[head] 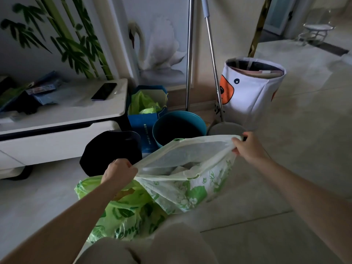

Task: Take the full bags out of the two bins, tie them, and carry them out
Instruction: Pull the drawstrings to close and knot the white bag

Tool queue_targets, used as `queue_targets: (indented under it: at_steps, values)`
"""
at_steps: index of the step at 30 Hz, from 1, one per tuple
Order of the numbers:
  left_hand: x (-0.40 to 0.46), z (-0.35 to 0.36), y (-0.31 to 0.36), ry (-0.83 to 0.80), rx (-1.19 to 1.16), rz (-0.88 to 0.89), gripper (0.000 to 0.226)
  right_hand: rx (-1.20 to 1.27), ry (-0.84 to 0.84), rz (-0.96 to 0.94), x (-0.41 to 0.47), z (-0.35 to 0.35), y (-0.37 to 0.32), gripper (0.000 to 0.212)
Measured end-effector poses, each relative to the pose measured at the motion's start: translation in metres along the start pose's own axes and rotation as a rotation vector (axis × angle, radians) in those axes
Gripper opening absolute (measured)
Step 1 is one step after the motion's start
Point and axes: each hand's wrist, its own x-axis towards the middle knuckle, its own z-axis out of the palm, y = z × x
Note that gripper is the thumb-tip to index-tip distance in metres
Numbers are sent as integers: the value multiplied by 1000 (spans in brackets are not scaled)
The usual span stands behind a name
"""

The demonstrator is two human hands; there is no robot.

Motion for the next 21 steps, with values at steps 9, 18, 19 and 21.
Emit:
queue_targets:
  at_steps: [9, 18, 19, 21]
  values:
    - [15, 29, 66, -107, 84, 295, 40, -941, -289, -849, -83, 29, 26, 60]
    - [28, 65, 114, -26, -94, 302, 38, -1013, -306, -1187, -90, 68, 65, 18]
    - [30, 67, 117, -19, -109, 297, 37, -990, -271, -1208, -88, 72, 67, 11]
    - [34, 72, 121, -18, -136, 283, 37, -965, -244, -1234, -85, 77, 68, 10]
